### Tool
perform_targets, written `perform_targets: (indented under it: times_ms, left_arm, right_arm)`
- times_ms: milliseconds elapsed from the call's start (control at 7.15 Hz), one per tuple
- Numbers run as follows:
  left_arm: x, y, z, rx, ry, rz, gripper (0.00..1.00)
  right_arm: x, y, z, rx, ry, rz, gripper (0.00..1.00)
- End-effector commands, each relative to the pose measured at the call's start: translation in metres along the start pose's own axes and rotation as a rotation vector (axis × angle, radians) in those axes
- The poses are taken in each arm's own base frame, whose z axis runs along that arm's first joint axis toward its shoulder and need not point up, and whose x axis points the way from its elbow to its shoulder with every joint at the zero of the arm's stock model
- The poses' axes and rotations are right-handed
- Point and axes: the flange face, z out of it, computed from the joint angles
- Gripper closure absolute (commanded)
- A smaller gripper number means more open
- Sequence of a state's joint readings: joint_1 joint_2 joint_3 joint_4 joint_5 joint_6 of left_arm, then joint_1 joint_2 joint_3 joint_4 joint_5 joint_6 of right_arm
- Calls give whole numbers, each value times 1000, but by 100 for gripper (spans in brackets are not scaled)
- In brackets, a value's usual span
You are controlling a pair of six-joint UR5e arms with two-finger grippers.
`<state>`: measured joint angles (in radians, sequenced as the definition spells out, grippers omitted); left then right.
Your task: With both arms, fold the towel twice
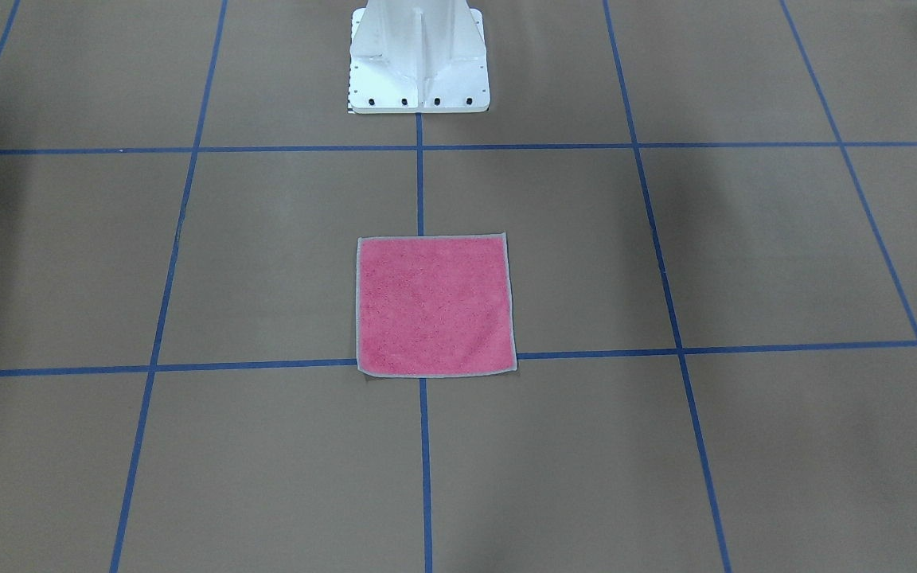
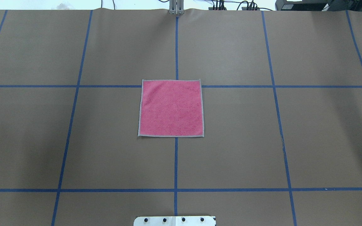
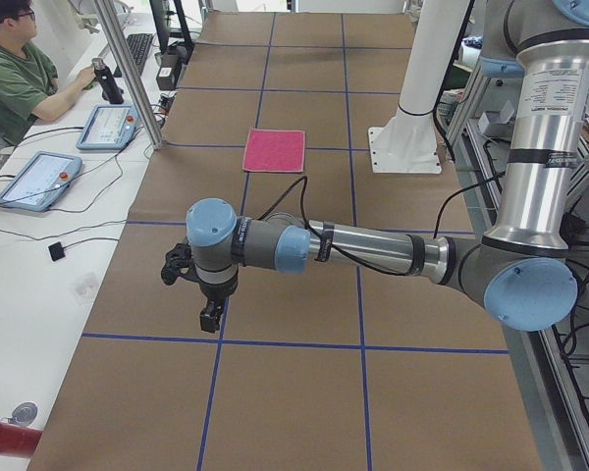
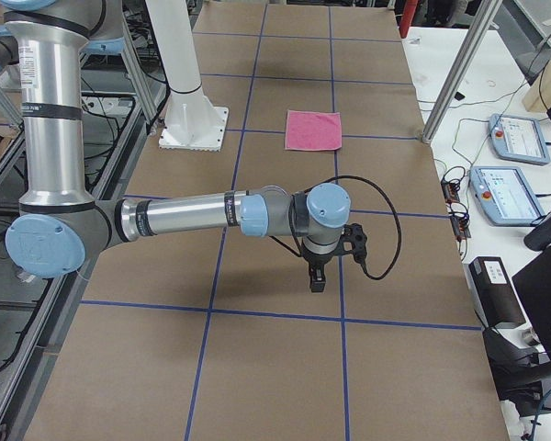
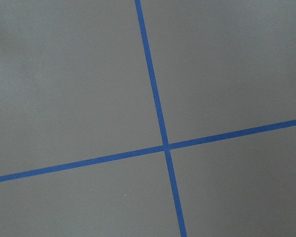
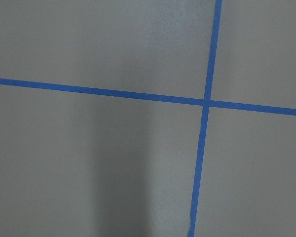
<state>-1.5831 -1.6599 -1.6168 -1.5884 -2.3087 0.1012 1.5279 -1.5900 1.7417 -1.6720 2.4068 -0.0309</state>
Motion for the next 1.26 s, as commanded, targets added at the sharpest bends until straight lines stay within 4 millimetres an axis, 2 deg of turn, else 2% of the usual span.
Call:
perform_targets:
  times_ms: [0, 559, 839, 979, 1119]
  left_arm:
    - [0, 0, 0, 1, 0, 1, 0]
    - [6, -6, -5, 13, -1, 15, 0]
    - [49, -30, 8, 2, 9, 96, 0]
    - [74, -49, 9, 5, 17, 73, 0]
    - [117, -76, 5, 21, 37, 17, 0]
  right_arm:
    - [0, 0, 0, 1, 0, -1, 0]
    - [-2, -1, -2, 5, 0, -6, 0]
    - [-21, -22, -19, 41, 1, 56, 0]
    - [-35, -36, -26, 57, 0, 66, 0]
    - [-55, -55, -31, 69, 22, 24, 0]
